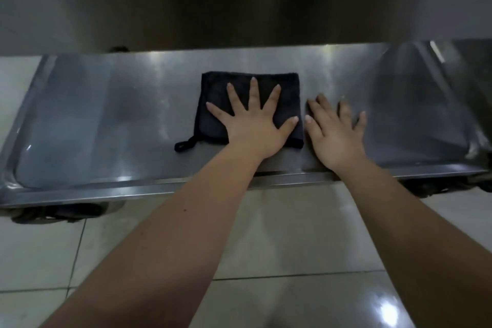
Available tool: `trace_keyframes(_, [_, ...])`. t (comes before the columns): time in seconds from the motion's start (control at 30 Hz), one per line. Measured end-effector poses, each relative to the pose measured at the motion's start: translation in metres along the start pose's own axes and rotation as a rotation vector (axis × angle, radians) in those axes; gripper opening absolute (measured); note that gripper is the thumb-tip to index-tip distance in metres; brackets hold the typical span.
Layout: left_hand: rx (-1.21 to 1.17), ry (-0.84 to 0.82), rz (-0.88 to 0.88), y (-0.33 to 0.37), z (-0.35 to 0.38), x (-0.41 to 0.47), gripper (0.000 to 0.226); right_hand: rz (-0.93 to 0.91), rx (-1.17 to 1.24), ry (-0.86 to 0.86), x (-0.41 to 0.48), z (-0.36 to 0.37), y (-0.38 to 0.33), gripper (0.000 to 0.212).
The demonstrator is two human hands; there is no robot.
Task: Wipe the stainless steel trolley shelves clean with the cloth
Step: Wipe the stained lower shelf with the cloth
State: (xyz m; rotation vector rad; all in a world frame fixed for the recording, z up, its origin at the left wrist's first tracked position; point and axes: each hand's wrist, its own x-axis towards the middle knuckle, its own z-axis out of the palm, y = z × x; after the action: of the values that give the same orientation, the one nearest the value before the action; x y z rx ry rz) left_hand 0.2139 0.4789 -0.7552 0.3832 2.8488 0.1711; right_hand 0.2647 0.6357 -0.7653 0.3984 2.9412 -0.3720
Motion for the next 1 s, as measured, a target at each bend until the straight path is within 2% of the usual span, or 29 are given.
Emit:
trace_keyframes(0.1, [-0.022, -0.011, -0.001, 0.012, 0.011, -0.046, 0.079, -0.01, 0.061, 0.01, -0.002, -0.004, 0.0, 0.053])
trace_keyframes(0.3, [-0.131, -0.216, -0.105, 0.03, -0.002, -0.09, 0.064, -0.034, 0.197, -0.02, -0.009, -0.016, -0.005, 0.055])
trace_keyframes(0.37, [-0.194, -0.097, -0.116, 0.022, -0.014, -0.085, 0.053, -0.094, 0.157, -0.058, -0.008, -0.018, -0.011, 0.055])
trace_keyframes(0.47, [-0.093, 0.212, -0.059, -0.005, -0.025, -0.073, 0.043, -0.116, 0.203, -0.06, -0.01, -0.028, -0.031, 0.03])
trace_keyframes(0.53, [-0.085, 0.197, 0.023, -0.023, -0.028, -0.063, 0.055, -0.135, 0.227, -0.076, -0.017, -0.042, -0.044, 0.017])
trace_keyframes(0.6, [-0.04, 0.048, 0.111, -0.037, -0.033, -0.052, 0.066, -0.17, 0.221, -0.078, -0.028, -0.058, -0.053, 0.014])
trace_keyframes(0.67, [0.051, -0.027, 0.171, -0.047, -0.044, -0.048, 0.058, -0.204, 0.291, -0.074, -0.041, -0.074, -0.059, 0.014])
trace_keyframes(0.77, [0.067, 0.085, 0.149, -0.049, -0.063, -0.076, 0.035, -0.21, 0.414, -0.145, -0.068, -0.1, -0.067, 0.019])
trace_keyframes(0.87, [-0.092, 0.126, 0.045, -0.051, -0.094, -0.133, 0.027, -0.157, 0.468, -0.231, -0.102, -0.14, -0.078, 0.024])
trace_keyframes(0.93, [-0.151, 0.125, 0.019, -0.052, -0.126, -0.173, 0.028, -0.071, 0.604, -0.226, -0.134, -0.173, -0.087, 0.018])
trace_keyframes(1.0, [-0.141, 0.166, 0.01, -0.052, -0.165, -0.211, 0.041, -0.016, 0.681, -0.207, -0.168, -0.205, -0.095, 0.017])
